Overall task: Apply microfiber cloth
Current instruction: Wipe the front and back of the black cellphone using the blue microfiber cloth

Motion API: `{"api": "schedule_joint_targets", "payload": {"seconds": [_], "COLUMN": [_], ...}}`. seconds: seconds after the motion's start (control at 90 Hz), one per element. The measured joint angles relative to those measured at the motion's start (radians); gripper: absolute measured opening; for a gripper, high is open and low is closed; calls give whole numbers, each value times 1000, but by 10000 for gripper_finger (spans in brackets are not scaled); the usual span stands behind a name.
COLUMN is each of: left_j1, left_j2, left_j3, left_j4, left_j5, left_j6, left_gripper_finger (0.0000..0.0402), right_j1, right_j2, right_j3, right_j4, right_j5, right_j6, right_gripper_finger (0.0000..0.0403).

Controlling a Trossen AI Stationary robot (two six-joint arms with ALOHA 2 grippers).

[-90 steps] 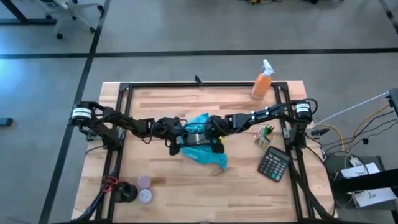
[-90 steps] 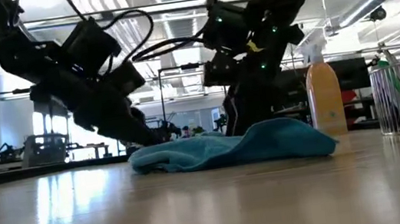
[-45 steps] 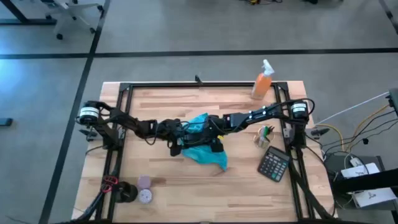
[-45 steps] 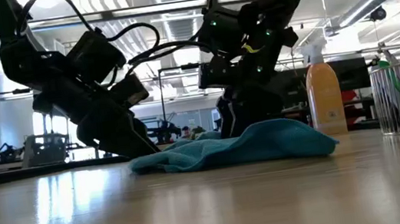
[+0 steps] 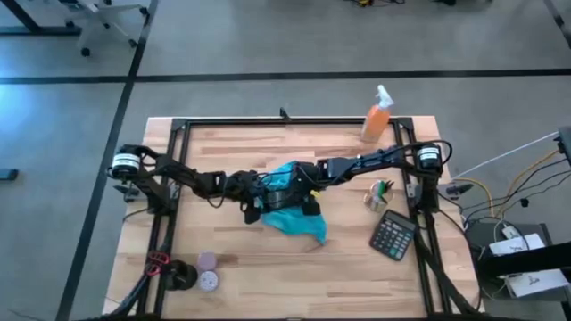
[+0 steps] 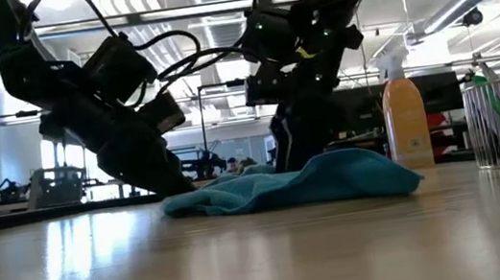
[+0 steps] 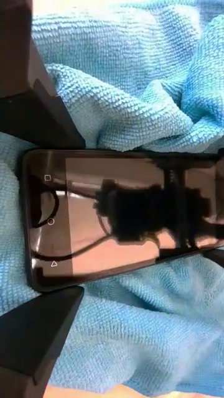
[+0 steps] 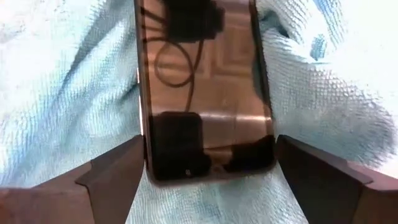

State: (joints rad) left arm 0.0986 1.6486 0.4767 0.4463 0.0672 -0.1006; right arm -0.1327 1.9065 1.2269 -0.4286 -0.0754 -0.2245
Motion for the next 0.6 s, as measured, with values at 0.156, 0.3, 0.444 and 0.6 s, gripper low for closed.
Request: {"api": "schedule_joint_targets", "payload": {"seconds": [0.156, 0.3, 0.444, 0.6], "left_j1": [-4, -5, -5, -8], "left_j2": [30, 55, 55, 53], "left_j3": [0, 0, -1, 0], "left_j4": [1, 8, 10, 15], "left_j5": [-17, -20, -24, -36], "left_j6": [2, -6, -38, -63], "left_gripper_finger": [348, 346, 313, 278], "right_j1": [0, 3, 7, 32], "right_j2": [-18, -44, -79, -88], "right_j3": [74, 92, 63, 26], "right_j4": [-201, -306, -333, -304], "right_j5": [4, 21, 29, 30], "right_j6": [14, 44, 85, 131], "right_gripper_finger": [327, 312, 298, 285]}}
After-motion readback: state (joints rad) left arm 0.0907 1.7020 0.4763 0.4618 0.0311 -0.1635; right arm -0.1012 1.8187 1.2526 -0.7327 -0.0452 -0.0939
